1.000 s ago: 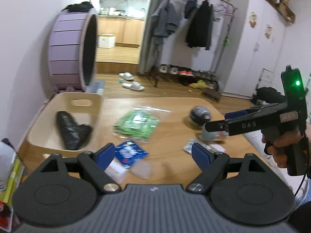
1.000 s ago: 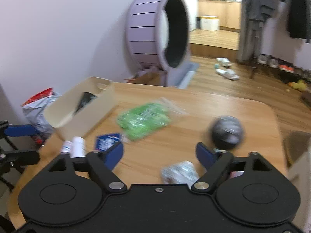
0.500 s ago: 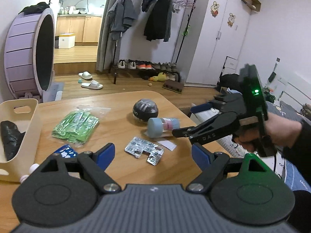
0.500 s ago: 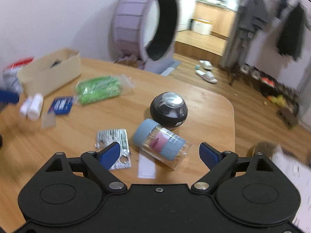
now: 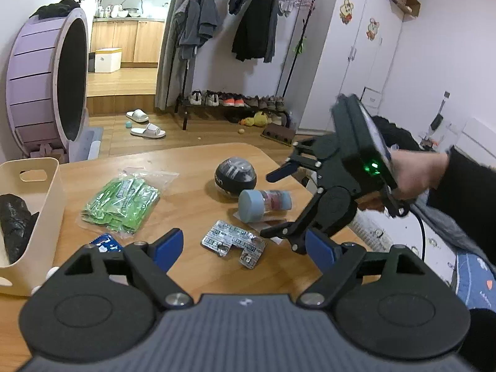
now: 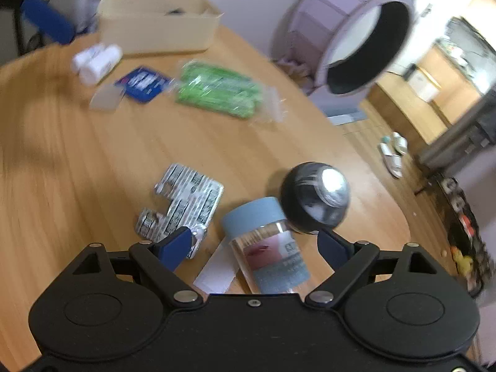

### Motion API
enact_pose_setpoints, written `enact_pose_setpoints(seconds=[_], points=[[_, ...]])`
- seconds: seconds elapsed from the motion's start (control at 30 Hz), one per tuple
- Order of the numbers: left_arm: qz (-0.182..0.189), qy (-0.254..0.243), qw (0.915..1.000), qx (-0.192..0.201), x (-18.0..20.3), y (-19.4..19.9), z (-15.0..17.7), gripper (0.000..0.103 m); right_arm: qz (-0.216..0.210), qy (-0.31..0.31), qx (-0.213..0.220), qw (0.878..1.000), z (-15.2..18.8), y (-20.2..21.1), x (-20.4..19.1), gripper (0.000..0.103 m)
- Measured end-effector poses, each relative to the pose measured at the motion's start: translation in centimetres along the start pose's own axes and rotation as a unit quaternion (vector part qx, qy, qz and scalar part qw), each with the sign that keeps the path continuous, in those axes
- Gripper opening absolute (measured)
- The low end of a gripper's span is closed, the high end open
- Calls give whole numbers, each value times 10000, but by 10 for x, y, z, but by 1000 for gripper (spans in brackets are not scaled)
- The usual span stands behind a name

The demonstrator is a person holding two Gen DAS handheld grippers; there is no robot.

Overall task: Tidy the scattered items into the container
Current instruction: 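Move the right gripper to the blue-lidded jar and grasp it, then carry the blue-lidded jar into the cream basket and release it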

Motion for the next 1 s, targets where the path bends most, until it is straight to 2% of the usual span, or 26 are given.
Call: enact_pose_setpoints(seconds=[0.17,0.3,0.43,0.6,0.7,0.8,1.0], points=[[-8,-6,10000,-86,2,-4,2,85,-244,215,-352,9988,-2,-18,3,67],[-15,-14,9999,-103,4,-4,2,85,-353,226,-420,9982,-2,-24,8,64],[-17,-10,9999,-118,5,-5,2,85,-446,235,-423,9978,-4,-25,11,55],[-39,7,9999,-107,3,-4,2,85,-496,247,-423,9976,-3,-19,14,53],[-51,26,9999,-89,1,-4,2,85,-361,-5,-216,9991,-5,-9,22,52],[-92,41,9999,-59,-2,-1,1,85,-335,-556,110,9978,-7,7,33,51],[-408,97,9991,45,-14,13,-4,85,-330,-1433,666,9869,-11,30,44,49]])
Point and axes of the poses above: each gripper's, at about its wrist camera, not at the fingertips, and y roughly against the way its jaws point, x to its right, z to its underside, the point moved 2 cm from there along -y, roughly the way its jaws point, and after that the axes turned 10 degrees about x, right-handed, at the moved point
